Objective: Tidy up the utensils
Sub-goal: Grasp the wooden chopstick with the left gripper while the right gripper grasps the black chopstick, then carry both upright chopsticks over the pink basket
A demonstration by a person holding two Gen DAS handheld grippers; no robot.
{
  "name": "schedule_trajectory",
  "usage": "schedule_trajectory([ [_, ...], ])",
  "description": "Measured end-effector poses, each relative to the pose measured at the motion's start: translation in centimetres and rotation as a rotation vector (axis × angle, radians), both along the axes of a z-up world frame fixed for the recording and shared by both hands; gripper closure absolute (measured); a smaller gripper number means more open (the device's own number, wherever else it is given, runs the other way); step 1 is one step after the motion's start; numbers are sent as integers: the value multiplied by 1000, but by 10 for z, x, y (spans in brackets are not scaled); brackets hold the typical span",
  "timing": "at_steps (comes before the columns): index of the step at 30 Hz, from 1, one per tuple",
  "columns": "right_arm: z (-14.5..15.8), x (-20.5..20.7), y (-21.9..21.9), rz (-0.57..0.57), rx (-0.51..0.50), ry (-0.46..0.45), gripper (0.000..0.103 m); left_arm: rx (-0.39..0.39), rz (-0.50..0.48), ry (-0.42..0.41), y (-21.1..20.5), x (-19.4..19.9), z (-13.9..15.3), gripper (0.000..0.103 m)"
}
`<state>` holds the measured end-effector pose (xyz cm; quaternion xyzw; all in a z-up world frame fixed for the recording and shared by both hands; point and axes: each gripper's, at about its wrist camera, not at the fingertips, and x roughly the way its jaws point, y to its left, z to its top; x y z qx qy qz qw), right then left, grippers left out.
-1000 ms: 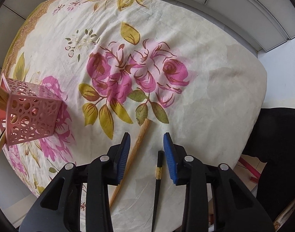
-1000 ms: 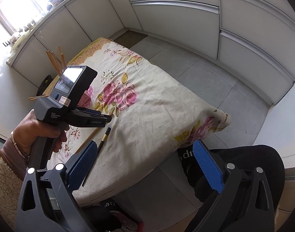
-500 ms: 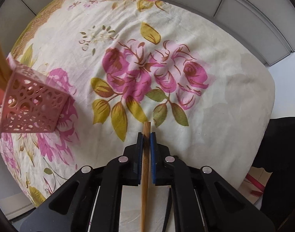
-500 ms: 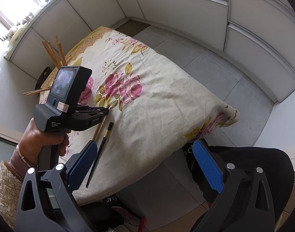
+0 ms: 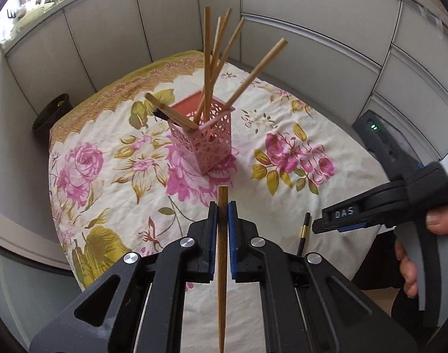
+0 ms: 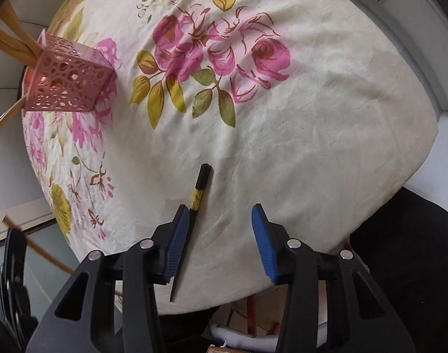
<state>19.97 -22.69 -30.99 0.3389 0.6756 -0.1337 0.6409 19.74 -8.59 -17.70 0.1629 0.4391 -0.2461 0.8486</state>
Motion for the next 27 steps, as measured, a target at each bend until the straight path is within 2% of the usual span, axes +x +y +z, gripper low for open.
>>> schedule_trajectory([
  [2,-5,8,7,-1,-10,5,62,-23,9,-20,4,0,7,97],
  [8,-15,28,27,10,-53,25,76,-47,24,-46,16,-2,23,97],
  [9,-14,30,30,17,-71,17,87,-45,30,-46,18,-2,23,97],
  [10,-16,31,32,29,-85,25,92,-46,34,-43,18,-1,23,97],
  [16,-11,22,17,-34,-62,-96,95,-79,92,-58,25,1,28,97],
  [20,0,10,7,-37,-53,-160,95,-89,113,-74,28,-4,37,97],
  [27,62,-12,2,21,-132,-339,95,-100,150,-126,33,-18,59,97],
])
